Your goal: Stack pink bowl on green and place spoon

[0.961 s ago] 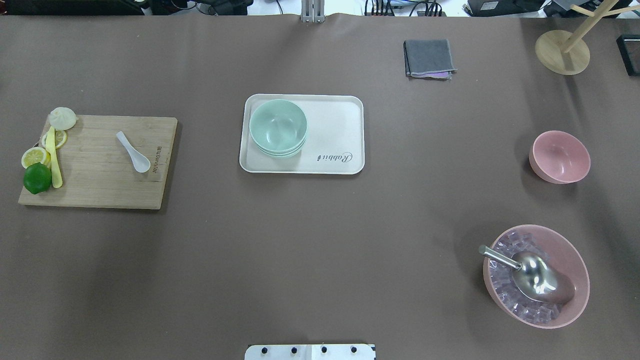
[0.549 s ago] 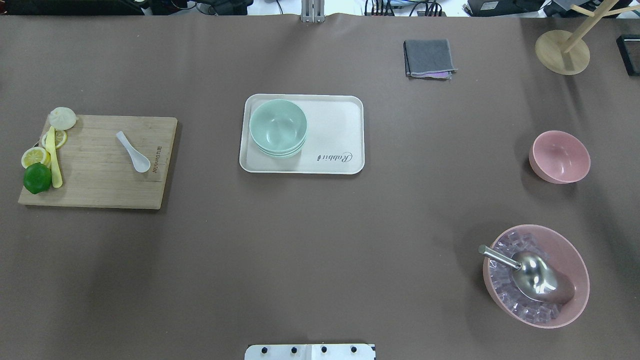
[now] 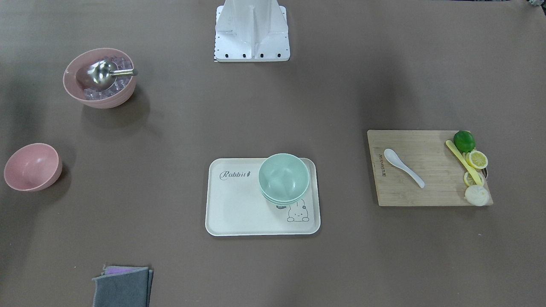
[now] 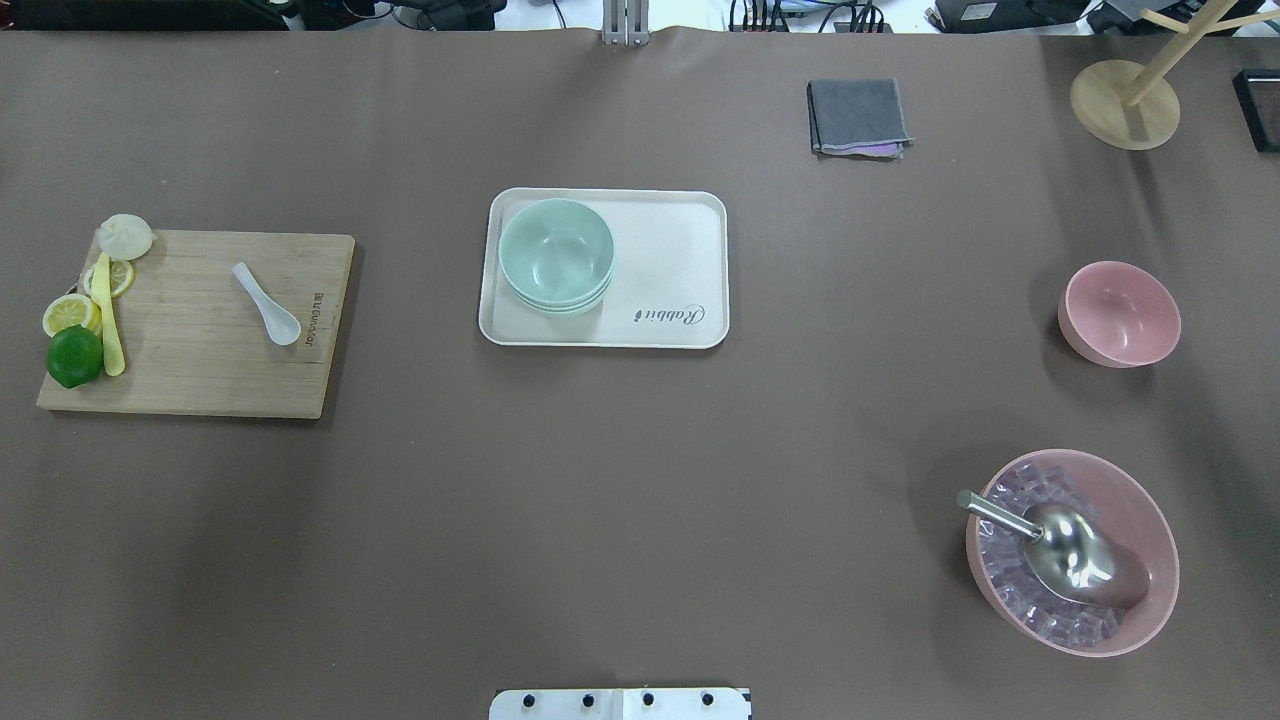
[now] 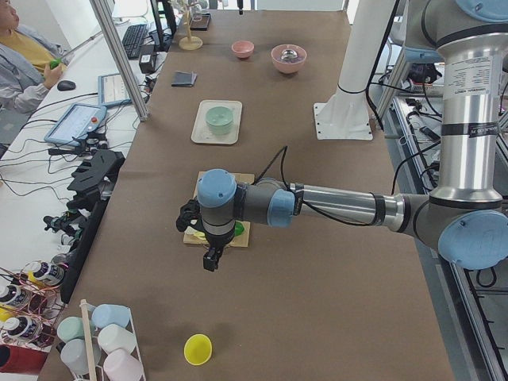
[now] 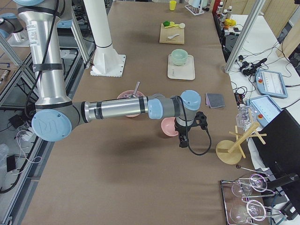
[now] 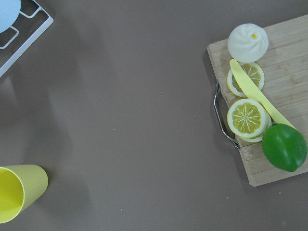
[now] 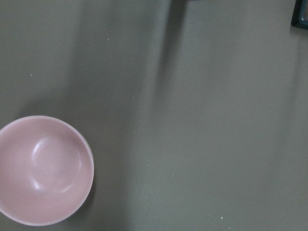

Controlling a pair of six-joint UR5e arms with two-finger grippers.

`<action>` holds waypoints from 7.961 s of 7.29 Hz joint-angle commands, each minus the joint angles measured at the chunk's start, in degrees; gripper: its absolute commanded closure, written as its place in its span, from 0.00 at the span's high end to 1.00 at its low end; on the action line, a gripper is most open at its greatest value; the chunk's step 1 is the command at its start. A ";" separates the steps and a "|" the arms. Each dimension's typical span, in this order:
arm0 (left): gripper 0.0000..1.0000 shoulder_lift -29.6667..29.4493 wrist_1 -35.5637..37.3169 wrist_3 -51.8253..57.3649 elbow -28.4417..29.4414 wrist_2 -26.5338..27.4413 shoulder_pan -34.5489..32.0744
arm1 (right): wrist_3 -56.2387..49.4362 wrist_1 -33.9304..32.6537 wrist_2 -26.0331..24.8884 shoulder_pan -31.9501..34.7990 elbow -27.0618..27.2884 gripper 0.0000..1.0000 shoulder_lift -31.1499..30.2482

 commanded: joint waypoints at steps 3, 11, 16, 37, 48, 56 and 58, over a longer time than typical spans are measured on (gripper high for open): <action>0.98 0.10 -0.11 -0.19 -0.80 -0.34 -0.17 | 0.17 -0.09 0.02 -1.07 0.14 1.00 -0.09; 0.98 1.25 -0.82 -1.68 -1.86 -0.07 0.09 | 21.42 21.42 -0.84 -11.68 -8.64 0.95 0.00; 0.98 1.16 -0.82 -1.77 -2.12 0.02 0.00 | 23.91 22.32 -1.65 -16.19 -8.92 0.47 0.00; 0.93 -26.88 -8.44 -81.39 16.94 4.41 32.25 | 85.78 7.82 -16.50 -44.06 -14.28 0.00 50.10; 0.00 -26.26 -8.64 -85.44 16.69 5.20 35.25 | 86.05 14.94 -12.83 -40.82 -13.78 1.00 46.51; 0.00 -44.70 -5.20 -95.89 14.84 2.48 35.60 | 52.79 14.33 -0.78 -21.93 1.36 1.00 15.50; 0.00 -49.35 -5.47 -97.48 17.29 2.57 37.26 | 43.20 14.42 0.46 -18.58 1.27 1.00 10.13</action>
